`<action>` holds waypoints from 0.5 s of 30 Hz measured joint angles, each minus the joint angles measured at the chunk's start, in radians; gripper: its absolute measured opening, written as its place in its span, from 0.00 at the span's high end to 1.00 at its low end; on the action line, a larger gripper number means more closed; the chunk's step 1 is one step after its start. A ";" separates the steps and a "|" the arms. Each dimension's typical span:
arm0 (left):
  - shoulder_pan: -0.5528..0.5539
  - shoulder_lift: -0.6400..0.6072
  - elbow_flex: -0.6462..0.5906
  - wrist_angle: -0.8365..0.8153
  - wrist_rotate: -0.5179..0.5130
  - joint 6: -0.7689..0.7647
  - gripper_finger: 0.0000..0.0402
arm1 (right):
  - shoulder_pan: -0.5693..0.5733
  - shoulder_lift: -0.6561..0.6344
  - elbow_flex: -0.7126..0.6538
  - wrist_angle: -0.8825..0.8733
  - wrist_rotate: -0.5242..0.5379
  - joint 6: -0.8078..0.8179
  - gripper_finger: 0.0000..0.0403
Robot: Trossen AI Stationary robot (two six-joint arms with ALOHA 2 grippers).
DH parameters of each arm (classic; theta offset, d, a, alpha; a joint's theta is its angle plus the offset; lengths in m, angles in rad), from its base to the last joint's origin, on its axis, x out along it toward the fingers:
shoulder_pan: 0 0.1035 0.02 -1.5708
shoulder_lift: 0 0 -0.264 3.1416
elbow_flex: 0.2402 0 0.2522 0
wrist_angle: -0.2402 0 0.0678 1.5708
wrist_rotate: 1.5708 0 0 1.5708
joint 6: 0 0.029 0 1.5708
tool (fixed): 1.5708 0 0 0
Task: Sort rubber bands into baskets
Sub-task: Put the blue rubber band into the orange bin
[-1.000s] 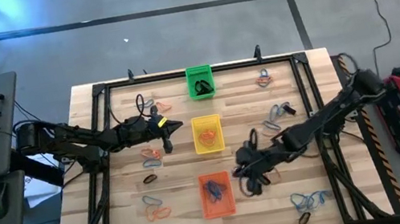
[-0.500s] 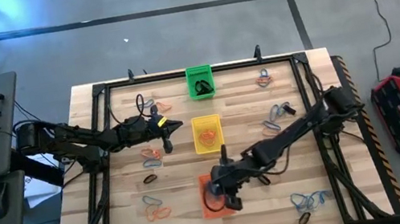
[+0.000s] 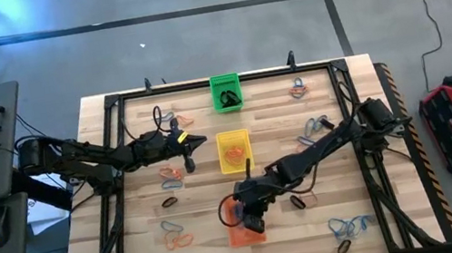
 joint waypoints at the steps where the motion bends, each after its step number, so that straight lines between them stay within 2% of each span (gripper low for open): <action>1: 0.000 0.000 0.000 0.000 0.000 0.000 0.97 | 0.000 0.000 0.000 0.000 -0.004 0.006 1.00; 9: 0.000 0.000 0.000 0.001 0.001 -0.001 0.97 | 0.004 0.000 -0.001 -0.007 -0.001 0.014 0.99; 15: 0.000 0.000 0.000 0.002 0.001 -0.015 0.97 | 0.008 0.000 -0.001 -0.007 -0.001 0.001 0.87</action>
